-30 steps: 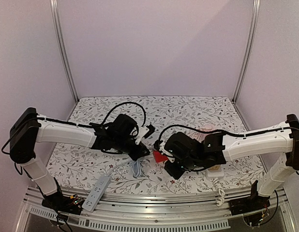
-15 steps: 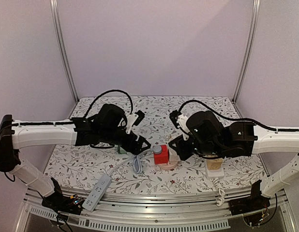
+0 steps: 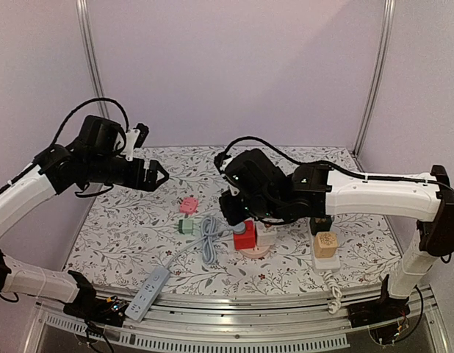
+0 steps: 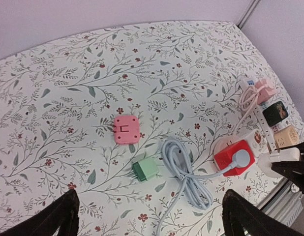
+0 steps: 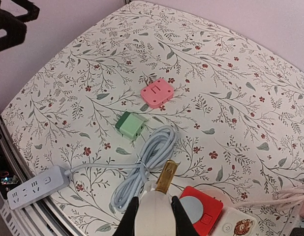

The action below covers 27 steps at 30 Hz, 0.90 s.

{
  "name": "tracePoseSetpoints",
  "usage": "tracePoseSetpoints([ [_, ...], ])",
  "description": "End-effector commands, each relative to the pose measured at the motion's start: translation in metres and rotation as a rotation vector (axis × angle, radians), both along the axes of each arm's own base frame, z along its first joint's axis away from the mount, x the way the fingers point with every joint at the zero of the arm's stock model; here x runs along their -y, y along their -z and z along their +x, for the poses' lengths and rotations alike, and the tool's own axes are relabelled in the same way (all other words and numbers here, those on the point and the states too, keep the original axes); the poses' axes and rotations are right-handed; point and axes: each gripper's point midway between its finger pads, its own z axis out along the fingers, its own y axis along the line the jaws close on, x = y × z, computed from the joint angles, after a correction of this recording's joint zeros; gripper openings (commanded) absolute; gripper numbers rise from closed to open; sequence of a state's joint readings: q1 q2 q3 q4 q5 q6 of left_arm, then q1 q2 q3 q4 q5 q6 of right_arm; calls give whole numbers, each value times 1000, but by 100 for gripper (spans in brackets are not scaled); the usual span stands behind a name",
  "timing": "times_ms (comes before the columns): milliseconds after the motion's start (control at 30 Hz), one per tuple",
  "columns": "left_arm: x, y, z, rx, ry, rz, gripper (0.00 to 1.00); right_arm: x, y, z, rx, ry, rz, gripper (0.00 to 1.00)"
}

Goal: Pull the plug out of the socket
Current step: Place the plug at the center of the board.

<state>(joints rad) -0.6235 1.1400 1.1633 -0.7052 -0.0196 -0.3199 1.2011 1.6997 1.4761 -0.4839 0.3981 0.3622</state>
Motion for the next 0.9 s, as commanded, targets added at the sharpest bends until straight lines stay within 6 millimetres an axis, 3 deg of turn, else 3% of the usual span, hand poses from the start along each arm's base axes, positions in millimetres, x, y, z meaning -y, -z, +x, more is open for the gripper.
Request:
tracePoseSetpoints([
  [0, -47, 17, -2, -53, -84, 44, 99, -26, 16, 13, -13, -5, -24, 0],
  [133, -66, 23, 1, -28, -123, 60, 99, -52, 31, 31, -38, 13, 6, 0],
  [333, -89, 31, 1, 47, -200, 128, 100, -58, 66, 73, -105, 100, 39, 0],
  [500, -102, 32, -4, 61, -239, 159, 100, -69, 82, 100, -84, 138, 92, 0],
  [633, -103, 32, -5, 62, -241, 160, 99, -76, 98, 122, -102, 180, 114, 0],
  [767, -102, 36, -4, 49, -235, 173, 100, -66, 114, 147, -101, 312, 138, 1],
  [867, -100, 40, -3, 34, -230, 175, 99, -75, 122, 155, -140, 330, 184, 3],
])
